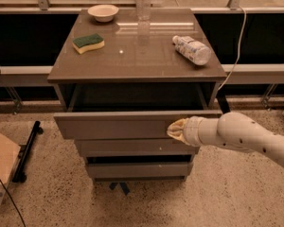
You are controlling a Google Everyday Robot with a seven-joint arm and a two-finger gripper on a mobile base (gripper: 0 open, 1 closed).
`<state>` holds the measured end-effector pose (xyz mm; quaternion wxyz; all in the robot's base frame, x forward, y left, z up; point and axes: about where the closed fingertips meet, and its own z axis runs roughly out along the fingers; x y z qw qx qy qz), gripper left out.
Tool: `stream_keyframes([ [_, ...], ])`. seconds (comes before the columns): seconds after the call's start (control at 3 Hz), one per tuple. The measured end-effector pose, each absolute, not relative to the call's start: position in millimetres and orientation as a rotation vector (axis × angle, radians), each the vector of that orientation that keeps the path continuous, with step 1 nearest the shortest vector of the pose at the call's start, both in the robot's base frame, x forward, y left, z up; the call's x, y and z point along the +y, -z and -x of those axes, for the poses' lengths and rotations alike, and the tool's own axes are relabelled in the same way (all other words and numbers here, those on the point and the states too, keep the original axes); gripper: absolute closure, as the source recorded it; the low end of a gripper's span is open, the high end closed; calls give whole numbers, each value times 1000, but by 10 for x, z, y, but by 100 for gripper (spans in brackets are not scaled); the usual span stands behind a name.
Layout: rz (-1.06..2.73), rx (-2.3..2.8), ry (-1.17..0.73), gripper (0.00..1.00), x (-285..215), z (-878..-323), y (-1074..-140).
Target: Close top drawer
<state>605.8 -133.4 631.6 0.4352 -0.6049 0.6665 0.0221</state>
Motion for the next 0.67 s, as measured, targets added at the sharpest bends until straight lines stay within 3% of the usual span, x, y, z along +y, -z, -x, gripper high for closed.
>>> stream_keyframes([
  [0.33,1506,1659,-56,43,-1330,-6058,-6315],
  [0.67,1508,1657,-59,19,-1311,-6057,-6307],
])
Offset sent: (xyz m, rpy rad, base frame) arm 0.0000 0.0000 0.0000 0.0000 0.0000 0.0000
